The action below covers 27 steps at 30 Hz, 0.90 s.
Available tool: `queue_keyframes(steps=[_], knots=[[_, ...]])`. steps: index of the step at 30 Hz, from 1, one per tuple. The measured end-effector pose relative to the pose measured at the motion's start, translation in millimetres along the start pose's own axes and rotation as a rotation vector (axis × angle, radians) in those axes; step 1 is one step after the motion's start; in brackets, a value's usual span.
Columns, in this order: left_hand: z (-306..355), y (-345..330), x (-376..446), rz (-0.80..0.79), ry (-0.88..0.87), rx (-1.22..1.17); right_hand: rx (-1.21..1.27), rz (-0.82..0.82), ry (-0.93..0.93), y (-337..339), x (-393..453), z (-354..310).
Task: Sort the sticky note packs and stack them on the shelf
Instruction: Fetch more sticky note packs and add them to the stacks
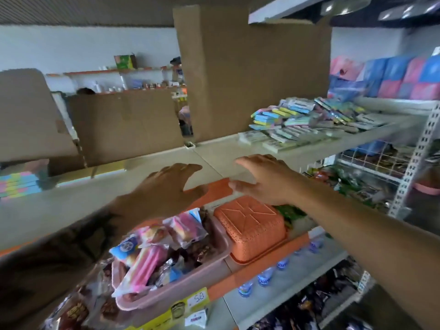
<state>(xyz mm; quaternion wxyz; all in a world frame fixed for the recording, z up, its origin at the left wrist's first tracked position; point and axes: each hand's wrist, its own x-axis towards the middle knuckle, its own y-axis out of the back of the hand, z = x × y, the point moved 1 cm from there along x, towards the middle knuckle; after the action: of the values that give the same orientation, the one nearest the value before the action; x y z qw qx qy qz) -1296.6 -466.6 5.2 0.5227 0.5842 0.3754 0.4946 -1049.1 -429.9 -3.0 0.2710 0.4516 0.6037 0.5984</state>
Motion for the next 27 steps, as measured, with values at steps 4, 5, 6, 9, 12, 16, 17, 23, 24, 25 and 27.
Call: queue_keyframes(steps=[4, 5, 6, 9, 12, 16, 17, 23, 24, 25, 27], knots=[[48.0, -5.6, 73.7, 0.019, -0.101, -0.047, -0.031, 0.020, -0.094, 16.3, -10.0, 72.3], [58.3, -7.2, 92.9, 0.038, -0.125, -0.058, -0.037, 0.022, -0.116, 21.5, -8.7, 89.6], [67.2, -9.1, 112.4, 0.051, -0.143, -0.060, -0.047, 0.024, -0.133, 26.9, -5.8, 105.8], [88.8, -11.2, 171.3, 0.054, -0.176, -0.103, -0.081, 0.031, -0.160, 45.5, 15.1, 150.9], [100.0, -11.3, 231.6, 0.090, -0.206, -0.216, -0.108, 0.047, -0.174, 66.1, 50.2, 191.3], [111.6, -9.2, 304.1, 0.107, -0.177, -0.242, -0.097, 0.093, -0.207, 85.6, 98.1, 242.8], [115.4, -8.7, 318.8, 0.118, -0.166, -0.247, -0.094, 0.105, -0.210, 87.8, 107.8, 255.1], [130.2, -17.9, 391.2, 0.114, -0.120, -0.246, -0.071, 0.151, -0.232, 91.3, 155.7, 314.0], [129.2, -21.2, 403.0, 0.110, -0.115, -0.241, -0.059, 0.156, -0.230, 91.5, 163.5, 321.9], [129.0, -23.6, 412.5, 0.103, -0.106, -0.235, -0.050, 0.159, -0.230, 92.3, 170.5, 328.4], [128.3, -28.8, 429.9, 0.085, -0.075, -0.238, -0.039, 0.156, -0.235, 93.6, 184.0, 339.9]])
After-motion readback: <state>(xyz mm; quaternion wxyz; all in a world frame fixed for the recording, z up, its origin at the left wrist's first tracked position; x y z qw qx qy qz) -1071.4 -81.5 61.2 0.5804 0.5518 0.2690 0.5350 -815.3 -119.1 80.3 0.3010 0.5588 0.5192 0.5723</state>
